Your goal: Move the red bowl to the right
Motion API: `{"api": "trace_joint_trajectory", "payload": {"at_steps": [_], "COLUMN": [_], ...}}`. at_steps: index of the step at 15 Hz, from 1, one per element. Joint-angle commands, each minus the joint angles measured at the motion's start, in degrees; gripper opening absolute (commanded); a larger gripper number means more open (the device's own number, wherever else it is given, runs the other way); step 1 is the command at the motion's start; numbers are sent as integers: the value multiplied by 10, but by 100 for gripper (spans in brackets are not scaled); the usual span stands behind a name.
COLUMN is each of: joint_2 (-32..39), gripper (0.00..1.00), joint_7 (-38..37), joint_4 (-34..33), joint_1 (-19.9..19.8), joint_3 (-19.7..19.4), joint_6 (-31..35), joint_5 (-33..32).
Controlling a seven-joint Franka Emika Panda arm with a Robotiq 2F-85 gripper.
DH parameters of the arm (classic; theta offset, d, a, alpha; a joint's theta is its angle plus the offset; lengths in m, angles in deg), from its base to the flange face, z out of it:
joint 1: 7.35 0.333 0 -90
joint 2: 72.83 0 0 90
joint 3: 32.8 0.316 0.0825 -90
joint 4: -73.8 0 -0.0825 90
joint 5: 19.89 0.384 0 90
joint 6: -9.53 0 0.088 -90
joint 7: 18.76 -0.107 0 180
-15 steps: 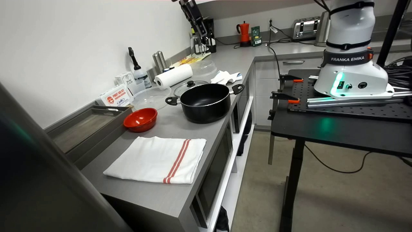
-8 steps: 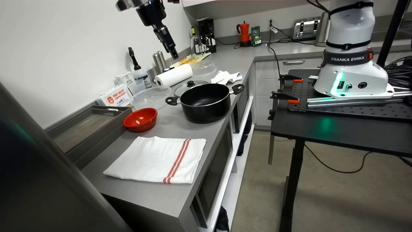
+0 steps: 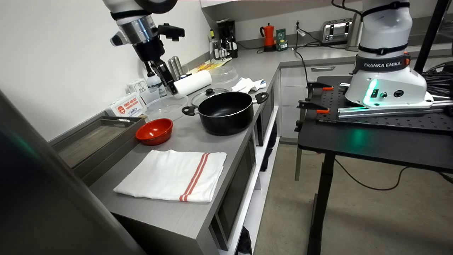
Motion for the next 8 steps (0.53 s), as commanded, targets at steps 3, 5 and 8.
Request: {"api": "trace_joint_trajectory", "payload": {"at_steps": [3, 5, 8], "joint_2": [118, 152, 198], "gripper": [100, 100, 100], "joint_7": [51, 65, 84], "joint_4": [-114, -145, -193], "joint_1": [30, 37, 44], "joint_3": [-18, -24, -34], "joint_6": [28, 48, 74], "joint_5": [-18, -23, -30]}}
